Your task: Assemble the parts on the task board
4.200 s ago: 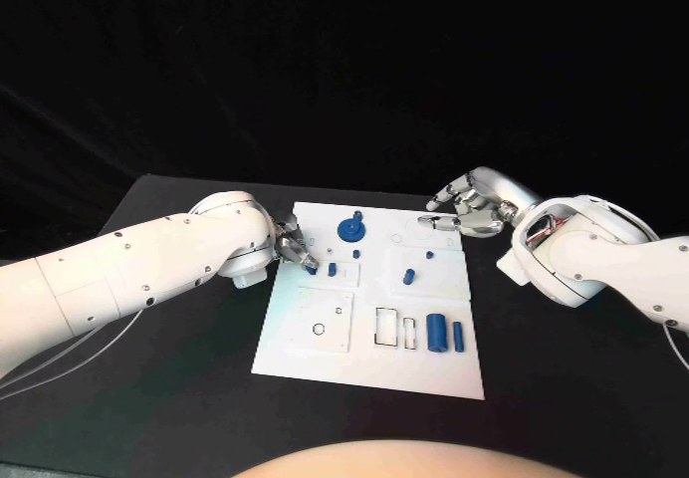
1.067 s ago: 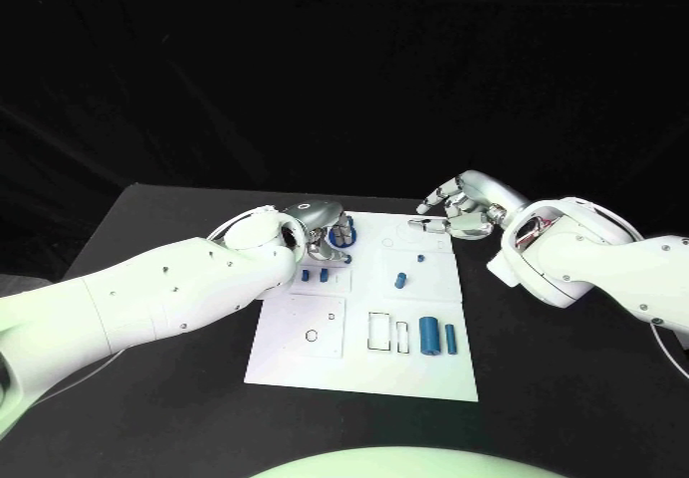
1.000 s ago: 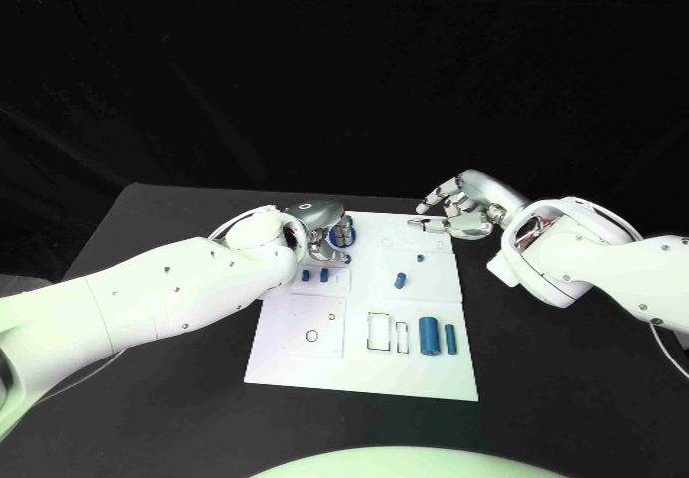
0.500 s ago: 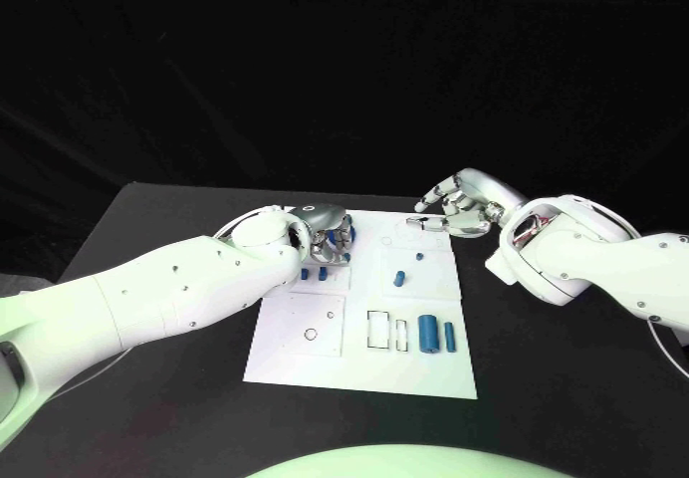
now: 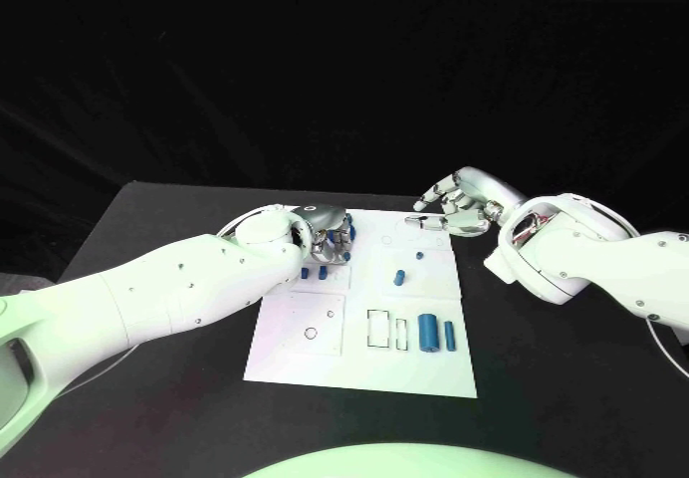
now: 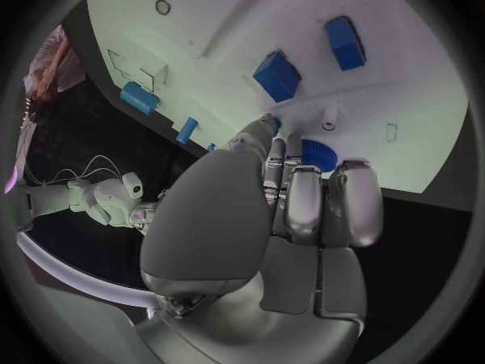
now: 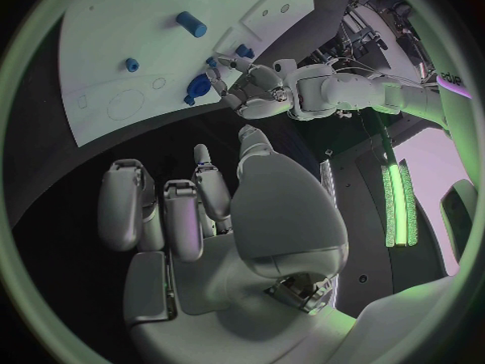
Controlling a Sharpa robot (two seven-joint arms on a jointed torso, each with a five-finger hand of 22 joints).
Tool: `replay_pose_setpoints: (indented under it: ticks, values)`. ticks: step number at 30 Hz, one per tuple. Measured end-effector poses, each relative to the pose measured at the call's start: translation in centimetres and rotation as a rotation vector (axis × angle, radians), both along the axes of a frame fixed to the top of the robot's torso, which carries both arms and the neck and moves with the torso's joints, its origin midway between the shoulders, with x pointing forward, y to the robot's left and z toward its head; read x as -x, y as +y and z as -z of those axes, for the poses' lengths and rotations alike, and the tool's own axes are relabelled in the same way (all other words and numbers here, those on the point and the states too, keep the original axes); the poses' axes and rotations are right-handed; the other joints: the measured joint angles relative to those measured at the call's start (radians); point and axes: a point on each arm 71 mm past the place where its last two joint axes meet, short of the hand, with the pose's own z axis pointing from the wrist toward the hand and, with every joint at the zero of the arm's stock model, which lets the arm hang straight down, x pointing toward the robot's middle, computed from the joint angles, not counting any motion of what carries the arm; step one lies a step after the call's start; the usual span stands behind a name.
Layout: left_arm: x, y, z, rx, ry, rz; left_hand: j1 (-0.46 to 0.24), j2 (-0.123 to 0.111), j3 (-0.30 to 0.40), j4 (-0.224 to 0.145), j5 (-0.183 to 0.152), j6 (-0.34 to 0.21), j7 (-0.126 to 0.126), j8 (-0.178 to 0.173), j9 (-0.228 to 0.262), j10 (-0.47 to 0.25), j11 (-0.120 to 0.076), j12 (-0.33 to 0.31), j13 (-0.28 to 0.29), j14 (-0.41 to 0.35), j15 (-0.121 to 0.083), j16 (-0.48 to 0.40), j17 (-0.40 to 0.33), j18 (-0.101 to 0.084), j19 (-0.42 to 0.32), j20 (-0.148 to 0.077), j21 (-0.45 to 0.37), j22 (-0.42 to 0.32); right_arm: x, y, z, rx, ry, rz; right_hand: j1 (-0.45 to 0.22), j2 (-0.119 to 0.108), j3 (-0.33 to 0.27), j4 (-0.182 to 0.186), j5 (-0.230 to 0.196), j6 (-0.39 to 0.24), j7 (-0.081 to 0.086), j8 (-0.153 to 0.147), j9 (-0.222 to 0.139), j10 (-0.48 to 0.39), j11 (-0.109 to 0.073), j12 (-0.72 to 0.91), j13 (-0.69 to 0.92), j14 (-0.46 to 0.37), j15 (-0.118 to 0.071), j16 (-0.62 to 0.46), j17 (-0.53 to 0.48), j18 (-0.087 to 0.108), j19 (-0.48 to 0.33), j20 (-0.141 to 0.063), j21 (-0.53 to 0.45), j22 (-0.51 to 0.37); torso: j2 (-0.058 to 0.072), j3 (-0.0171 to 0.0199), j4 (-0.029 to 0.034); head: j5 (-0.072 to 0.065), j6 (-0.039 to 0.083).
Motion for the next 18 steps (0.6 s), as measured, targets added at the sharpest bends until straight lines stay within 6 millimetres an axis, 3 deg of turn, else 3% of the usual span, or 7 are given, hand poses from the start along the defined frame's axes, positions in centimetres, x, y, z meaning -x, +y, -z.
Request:
replay_pose_setpoints:
  ticks: [18]
  values:
    - [-0.2,-0.4,0.21,0.0,0.009,-0.002,0.004,-0.004,0.019,-0.005,0.0,0.011,0.0,-0.011,-0.008,0.025,0.001,-0.02,-0.009,0.0,0.0,0.004,-0.003,0.0,0.007,0.0,0.008,0.0,-0.01,0.1,0.02,0.0,0.0,-0.002,0.0,0.0,0.0,0.0,0.005,0.0,0.0,0.0,0.0,0.0,0.0,0.0,0.001,0.0,0.0,0.0,0.001,0.0,0.0,0.0,0.0,0.001,0.0,0.0003,-0.0006,-0.003,-0.002]
